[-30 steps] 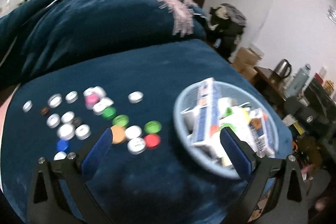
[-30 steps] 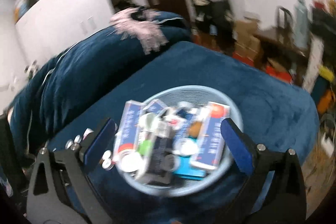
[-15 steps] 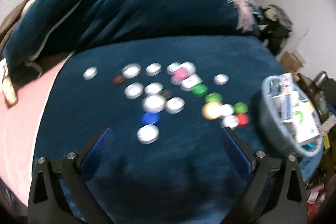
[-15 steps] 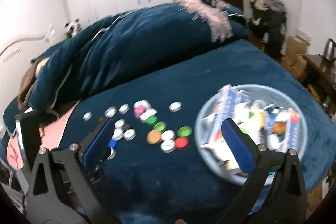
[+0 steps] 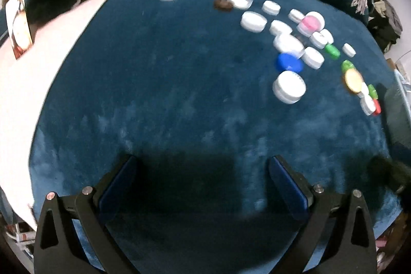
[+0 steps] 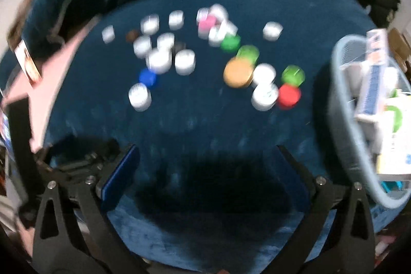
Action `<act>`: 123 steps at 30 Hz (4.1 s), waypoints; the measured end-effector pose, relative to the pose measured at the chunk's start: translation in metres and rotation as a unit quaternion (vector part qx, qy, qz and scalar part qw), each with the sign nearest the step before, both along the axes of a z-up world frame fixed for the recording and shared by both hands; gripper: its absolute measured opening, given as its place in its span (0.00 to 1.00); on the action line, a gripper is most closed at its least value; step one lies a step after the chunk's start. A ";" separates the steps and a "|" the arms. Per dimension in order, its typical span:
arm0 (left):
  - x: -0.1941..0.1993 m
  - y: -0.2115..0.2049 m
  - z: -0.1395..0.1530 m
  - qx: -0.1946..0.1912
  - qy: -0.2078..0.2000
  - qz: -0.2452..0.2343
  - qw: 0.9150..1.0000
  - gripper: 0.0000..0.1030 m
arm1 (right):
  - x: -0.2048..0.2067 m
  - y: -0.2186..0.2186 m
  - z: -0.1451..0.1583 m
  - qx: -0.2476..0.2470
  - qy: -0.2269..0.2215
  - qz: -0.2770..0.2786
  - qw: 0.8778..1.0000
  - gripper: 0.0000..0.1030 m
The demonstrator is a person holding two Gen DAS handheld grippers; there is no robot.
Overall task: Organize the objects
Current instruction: 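Move both open tools back over the cap pile, then grasp the blue cap with the right tool while the left grasps a white cap, then carry the blue cap and white cap over the white mesh basket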
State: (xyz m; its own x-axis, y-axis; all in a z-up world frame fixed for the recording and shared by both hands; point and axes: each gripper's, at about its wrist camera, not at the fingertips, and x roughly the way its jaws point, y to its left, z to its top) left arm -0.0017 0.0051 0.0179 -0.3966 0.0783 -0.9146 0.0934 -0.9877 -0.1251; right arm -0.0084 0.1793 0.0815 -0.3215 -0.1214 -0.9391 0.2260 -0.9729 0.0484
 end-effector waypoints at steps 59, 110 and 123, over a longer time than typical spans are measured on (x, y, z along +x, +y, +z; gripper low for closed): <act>0.000 -0.052 0.009 -0.026 0.082 0.026 0.996 0.99 | -0.044 -0.047 -0.010 -0.228 0.041 0.034 0.972 0.81; -0.034 0.007 0.022 0.063 0.102 -0.080 0.990 0.29 | -0.021 -0.023 -0.023 -0.102 0.081 0.003 0.991 0.30; 0.003 0.017 0.088 0.074 0.151 -0.114 0.979 0.29 | 0.005 -0.010 0.040 -0.116 0.135 -0.020 0.984 0.30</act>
